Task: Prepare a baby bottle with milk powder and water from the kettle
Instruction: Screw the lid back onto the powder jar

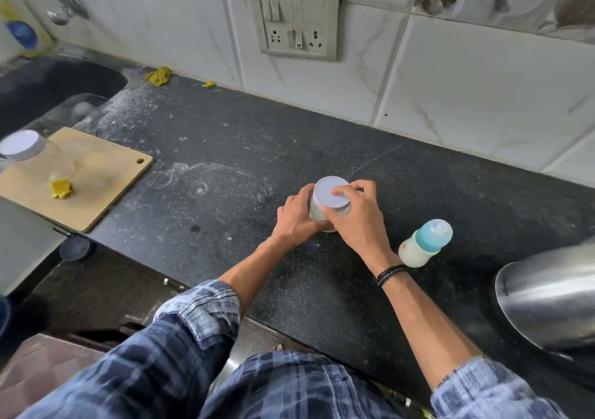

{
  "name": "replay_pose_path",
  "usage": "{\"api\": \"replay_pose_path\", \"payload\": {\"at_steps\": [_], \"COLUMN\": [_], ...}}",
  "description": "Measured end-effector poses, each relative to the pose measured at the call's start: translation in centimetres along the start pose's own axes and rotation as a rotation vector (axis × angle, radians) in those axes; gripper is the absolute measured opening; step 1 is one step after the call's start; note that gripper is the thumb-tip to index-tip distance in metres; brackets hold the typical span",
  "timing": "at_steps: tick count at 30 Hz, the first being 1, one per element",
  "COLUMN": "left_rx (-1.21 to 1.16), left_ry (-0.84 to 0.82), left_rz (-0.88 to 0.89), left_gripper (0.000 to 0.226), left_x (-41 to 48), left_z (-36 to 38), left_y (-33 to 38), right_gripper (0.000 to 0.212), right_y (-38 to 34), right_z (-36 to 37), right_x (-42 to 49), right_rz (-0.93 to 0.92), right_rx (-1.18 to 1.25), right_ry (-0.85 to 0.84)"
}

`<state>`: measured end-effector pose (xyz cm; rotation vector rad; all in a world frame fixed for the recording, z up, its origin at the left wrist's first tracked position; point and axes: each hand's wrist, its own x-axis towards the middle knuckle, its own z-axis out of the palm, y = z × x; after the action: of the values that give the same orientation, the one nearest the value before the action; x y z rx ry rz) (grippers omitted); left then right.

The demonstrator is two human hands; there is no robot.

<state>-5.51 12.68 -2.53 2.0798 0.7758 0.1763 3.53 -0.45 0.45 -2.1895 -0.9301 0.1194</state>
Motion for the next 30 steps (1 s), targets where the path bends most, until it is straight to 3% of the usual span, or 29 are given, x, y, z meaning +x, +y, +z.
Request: {"api": "replay_pose_path", "payload": {"at_steps": [6, 13, 18, 24, 30], "left_rx": [0.026, 0.030, 0.059, 0.068, 0.073], "left_ry": [0.001, 0.026, 0.020, 0.042, 0.040], "left_rz": [0.004, 0.034, 0.041, 0.047, 0.064], "left_gripper": [0.110, 0.095, 0.096, 0.095, 0.096], "left_x": [0.1, 0.5, 0.5, 0.7, 0.9], "left_z": [0.1, 0.5, 0.4, 0.7, 0.6], "left_y": [-0.1, -0.9, -0.9, -1.2, -1.4], "right_gripper": [0.044, 0.061, 0.067, 0.091, 0.073], "right_y": [-0.8, -1.7, -2.1, -3.1, -4.2], "right_z": [-0.7, -2.2, -2.0, -2.8, -2.6], "right_x": [-0.3, 1.3, 1.1, 1.7, 1.9], "right_rz": [0.009, -0.017, 0.017, 0.076, 0.027], "right_rx": [-0.150, -0.274, -0.251, -0.489, -0.448], "right_ry": [-0.042, -0.152, -0.172, -0.161, -0.208]}}
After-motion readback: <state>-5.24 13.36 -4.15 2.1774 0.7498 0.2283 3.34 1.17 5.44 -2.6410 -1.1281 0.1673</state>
